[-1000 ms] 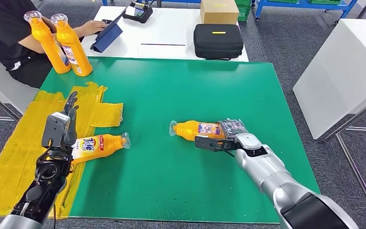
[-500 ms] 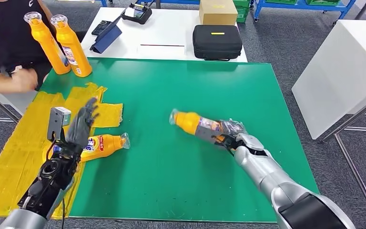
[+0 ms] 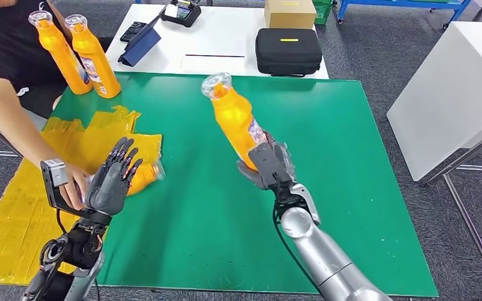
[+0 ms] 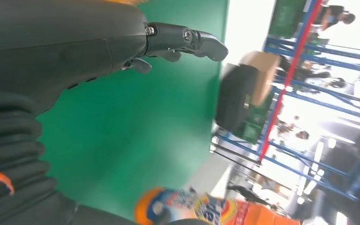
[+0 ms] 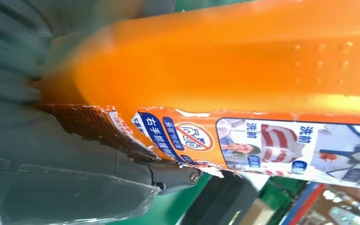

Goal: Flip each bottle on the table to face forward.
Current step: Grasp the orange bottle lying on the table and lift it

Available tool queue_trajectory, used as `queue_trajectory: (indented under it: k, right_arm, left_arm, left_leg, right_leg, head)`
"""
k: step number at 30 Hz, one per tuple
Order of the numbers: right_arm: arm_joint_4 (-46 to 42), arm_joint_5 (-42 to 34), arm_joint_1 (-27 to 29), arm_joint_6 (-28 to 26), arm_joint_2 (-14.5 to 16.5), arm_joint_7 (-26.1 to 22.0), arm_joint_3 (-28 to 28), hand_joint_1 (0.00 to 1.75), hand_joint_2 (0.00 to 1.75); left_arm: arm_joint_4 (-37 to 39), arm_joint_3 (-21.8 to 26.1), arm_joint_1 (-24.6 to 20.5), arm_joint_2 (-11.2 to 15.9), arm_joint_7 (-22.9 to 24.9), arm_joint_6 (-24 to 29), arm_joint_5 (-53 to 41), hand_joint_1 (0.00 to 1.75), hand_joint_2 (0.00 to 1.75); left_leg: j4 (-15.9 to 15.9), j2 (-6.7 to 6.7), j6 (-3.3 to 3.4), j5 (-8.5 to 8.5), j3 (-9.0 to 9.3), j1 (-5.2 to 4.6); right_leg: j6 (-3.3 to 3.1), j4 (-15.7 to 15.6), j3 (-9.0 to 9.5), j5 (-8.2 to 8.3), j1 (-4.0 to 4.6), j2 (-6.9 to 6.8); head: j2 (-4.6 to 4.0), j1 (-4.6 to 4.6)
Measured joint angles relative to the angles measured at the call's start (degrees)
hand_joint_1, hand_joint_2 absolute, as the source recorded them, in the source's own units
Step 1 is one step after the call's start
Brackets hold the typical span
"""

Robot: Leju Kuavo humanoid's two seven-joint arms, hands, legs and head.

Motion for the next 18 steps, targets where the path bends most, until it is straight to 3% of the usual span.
queue_trajectory:
  k: [8, 18]
  right_arm:
    - [-0.3, -0.3, -1.1, -0.6, 5.1, 1.6, 3.0, 1.75, 1.75]
    - [6.2, 4.0, -6.4, 1.9, 11.2, 4.6, 9.3, 1.75, 1.75]
  left_arm:
    - [-2.1, -3.3, -1.7, -3.9, -1.0, 4.4, -2.3, 0.00, 1.75]
    - [-2.4, -4.1, -5.1, -7.1, -0.6, 7.2, -3.0, 0.00, 1.75]
  left_leg:
    - [0.0, -0.01, 0.01, 0.05, 0.00, 0.01]
    - [0.0, 0.00, 0.00, 0.06, -0.03, 0.02]
  right_leg:
    - [0.01, 0.0, -0.01, 0.03, 0.02, 0.02]
    - [0.01, 0.0, -0.02, 0.03, 0.01, 0.02]
  head:
    - [0.00, -0.01]
    - [0.00, 0.01]
